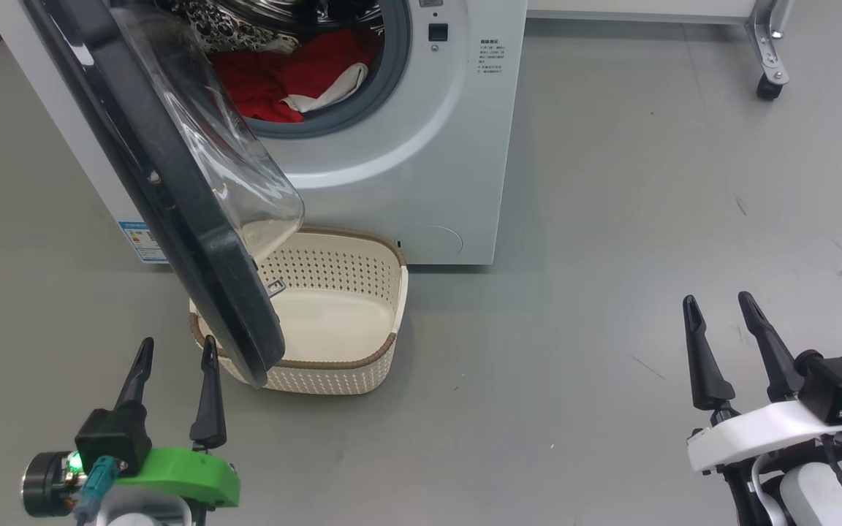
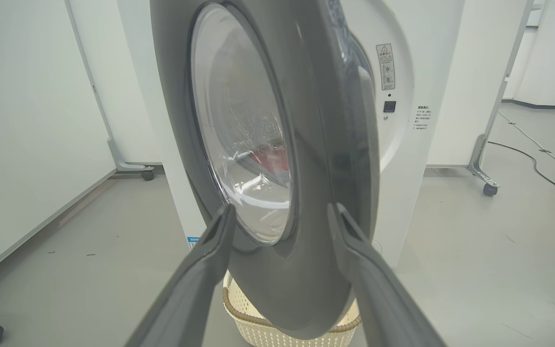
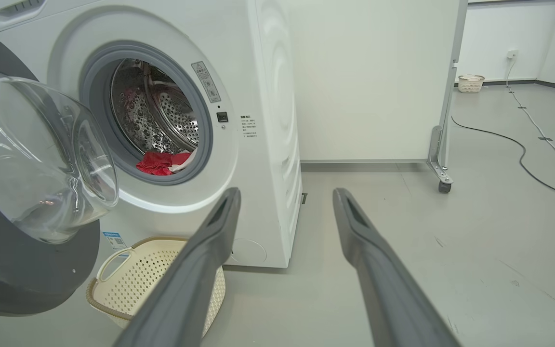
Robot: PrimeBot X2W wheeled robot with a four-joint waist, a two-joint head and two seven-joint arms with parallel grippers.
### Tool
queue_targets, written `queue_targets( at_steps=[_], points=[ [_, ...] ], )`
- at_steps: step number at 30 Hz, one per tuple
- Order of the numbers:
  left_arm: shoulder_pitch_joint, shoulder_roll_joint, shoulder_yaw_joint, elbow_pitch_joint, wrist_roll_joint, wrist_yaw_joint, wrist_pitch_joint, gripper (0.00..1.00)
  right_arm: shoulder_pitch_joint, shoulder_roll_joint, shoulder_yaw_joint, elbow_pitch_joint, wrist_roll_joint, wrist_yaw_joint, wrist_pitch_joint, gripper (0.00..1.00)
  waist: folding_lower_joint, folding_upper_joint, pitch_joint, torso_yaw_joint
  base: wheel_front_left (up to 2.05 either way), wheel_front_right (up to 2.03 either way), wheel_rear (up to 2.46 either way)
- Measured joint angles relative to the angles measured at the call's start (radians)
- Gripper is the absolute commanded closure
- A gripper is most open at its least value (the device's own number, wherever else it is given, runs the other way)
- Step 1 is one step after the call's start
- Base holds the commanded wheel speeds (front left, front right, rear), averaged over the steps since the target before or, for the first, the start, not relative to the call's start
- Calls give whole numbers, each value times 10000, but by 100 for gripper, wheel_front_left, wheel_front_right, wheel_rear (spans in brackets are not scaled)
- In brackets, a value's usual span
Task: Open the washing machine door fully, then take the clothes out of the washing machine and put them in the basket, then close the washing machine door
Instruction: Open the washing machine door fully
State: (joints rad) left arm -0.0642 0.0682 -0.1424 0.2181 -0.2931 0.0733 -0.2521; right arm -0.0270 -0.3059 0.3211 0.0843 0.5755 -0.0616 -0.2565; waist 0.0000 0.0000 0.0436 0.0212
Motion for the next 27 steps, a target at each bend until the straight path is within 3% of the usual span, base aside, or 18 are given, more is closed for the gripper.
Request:
queue_targets(
  at_steps=[25,26,27],
  points=[
    [115,-111,65,136,58,-173,0,0,361,391,-407,-40,-326,343,-2,0,0,0,-93,-1,0,0,0],
    [117,-113,65,148,58,-184,0,5,361,403,-416,-40,-328,351,-2,0,0,0,-95,0,0,0,0],
    [118,-117,65,159,58,-203,0,60,363,410,-424,-40,-330,401,0,0,0,0,-98,0,0,0,0]
  ],
)
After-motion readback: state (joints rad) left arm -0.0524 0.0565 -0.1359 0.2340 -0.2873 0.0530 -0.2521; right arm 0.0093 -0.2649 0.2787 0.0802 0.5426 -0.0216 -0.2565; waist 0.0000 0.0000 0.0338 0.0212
